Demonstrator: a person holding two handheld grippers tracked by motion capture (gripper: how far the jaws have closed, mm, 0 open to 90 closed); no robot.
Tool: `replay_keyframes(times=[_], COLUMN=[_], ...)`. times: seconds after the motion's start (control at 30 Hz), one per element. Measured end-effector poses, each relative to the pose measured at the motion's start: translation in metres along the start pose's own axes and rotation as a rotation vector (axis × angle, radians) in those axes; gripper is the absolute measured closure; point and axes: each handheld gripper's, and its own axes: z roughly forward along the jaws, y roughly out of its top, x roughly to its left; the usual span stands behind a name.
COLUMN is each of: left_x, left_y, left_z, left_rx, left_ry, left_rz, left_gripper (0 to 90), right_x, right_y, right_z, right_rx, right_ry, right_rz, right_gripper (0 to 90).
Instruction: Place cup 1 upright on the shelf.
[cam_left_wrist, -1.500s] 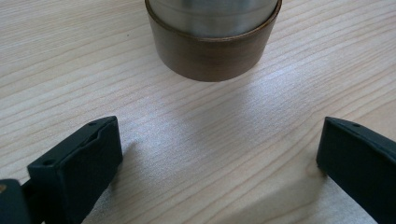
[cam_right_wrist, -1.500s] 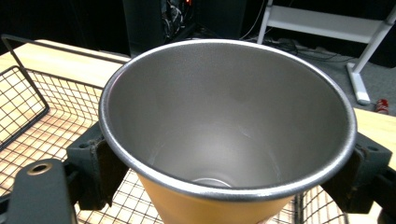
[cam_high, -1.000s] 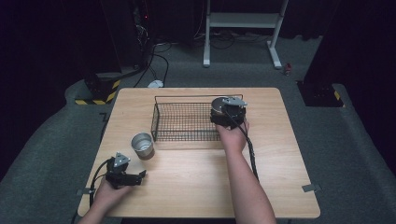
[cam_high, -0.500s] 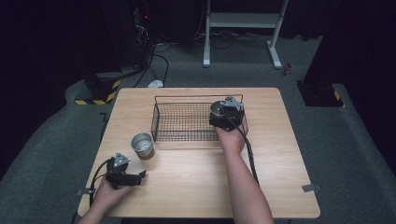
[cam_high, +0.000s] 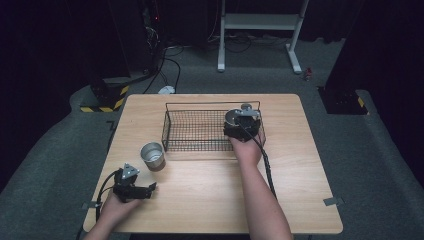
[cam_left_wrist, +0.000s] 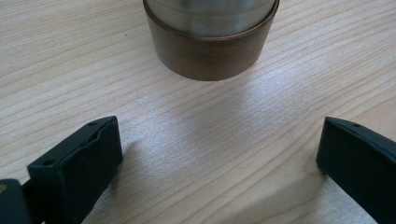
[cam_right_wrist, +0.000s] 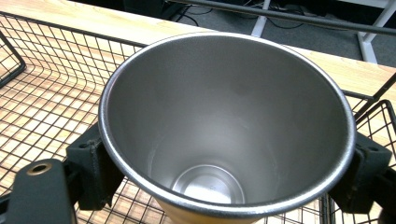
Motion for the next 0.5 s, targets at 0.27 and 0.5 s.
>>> replay_keyframes(times=[0.27,0.5], left_x=[-0.0002,-0.0001], left_y=[-0.0001,-0.0001], left_z=[0.0000,0.0000], left_rx=[0.000,-0.001], left_ry=[-0.002,-0.002], left_rz=[-0.002,-0.001], left_gripper=[0.7,0.7], right_x=[-0.0012,-0.0026], right_y=[-0.0062,-0.0070], right_z=[0.0006,0.0003], right_rx=[0.003,0.001], right_ry=[-0.001,0.001], right_rz=[0.002,0.003], right_gripper=[13.9,13.9])
